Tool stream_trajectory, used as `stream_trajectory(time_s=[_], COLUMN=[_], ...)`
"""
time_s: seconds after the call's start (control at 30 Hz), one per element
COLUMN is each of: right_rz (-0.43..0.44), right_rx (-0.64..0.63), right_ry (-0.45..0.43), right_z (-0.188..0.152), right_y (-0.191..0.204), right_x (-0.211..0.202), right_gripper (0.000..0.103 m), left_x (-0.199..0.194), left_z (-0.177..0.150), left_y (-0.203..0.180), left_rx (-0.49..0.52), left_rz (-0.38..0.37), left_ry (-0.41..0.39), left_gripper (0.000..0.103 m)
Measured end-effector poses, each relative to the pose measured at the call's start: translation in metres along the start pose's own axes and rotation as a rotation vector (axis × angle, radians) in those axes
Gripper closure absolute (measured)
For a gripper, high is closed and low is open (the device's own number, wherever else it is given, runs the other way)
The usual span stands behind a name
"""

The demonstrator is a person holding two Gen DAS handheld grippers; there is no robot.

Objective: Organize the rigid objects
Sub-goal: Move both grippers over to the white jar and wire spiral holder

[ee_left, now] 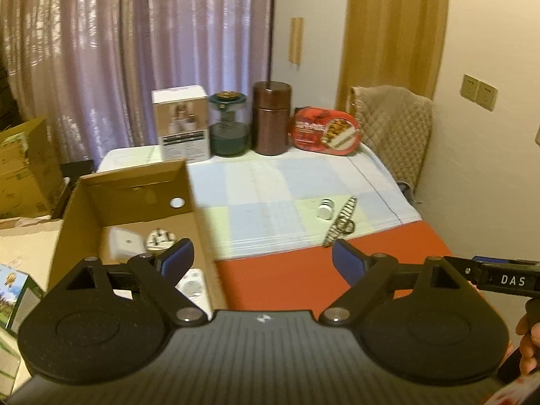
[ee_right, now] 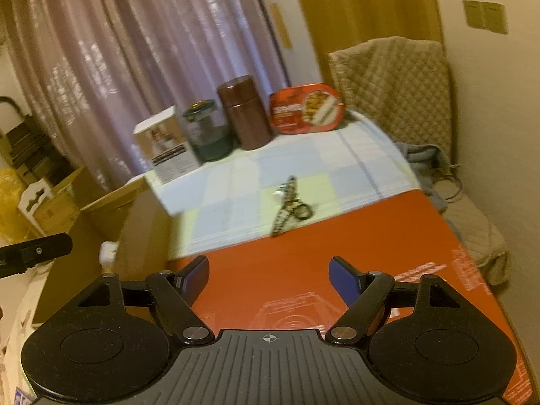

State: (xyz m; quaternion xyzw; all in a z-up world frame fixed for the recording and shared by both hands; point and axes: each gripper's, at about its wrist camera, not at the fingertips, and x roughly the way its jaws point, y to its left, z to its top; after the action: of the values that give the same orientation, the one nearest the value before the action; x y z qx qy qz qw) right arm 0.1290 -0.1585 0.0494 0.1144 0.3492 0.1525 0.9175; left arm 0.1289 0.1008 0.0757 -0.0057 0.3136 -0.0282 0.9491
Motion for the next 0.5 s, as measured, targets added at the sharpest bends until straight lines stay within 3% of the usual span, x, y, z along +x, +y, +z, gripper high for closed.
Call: stream_trajectory(time_s=[0.23, 0.5], right_rz=[-0.018, 0.028], right_rx=[-0.027, -0.155], right_ry=[0.008, 0.016], right_z=[0.006, 0.015], right_y=[-0.022, -0.026], right_x=[0.014, 0.065], right_gripper=[0.028, 0.028], left_x=[0.035, 0.092], left_z=[0.006, 0.016], left_y=[-0.021, -0.027], left_rx=[0.044, 0.07], left_rz=[-0.037, -0.047], left_ry=[0.039, 0.076], left_gripper=[0.017, 0.017])
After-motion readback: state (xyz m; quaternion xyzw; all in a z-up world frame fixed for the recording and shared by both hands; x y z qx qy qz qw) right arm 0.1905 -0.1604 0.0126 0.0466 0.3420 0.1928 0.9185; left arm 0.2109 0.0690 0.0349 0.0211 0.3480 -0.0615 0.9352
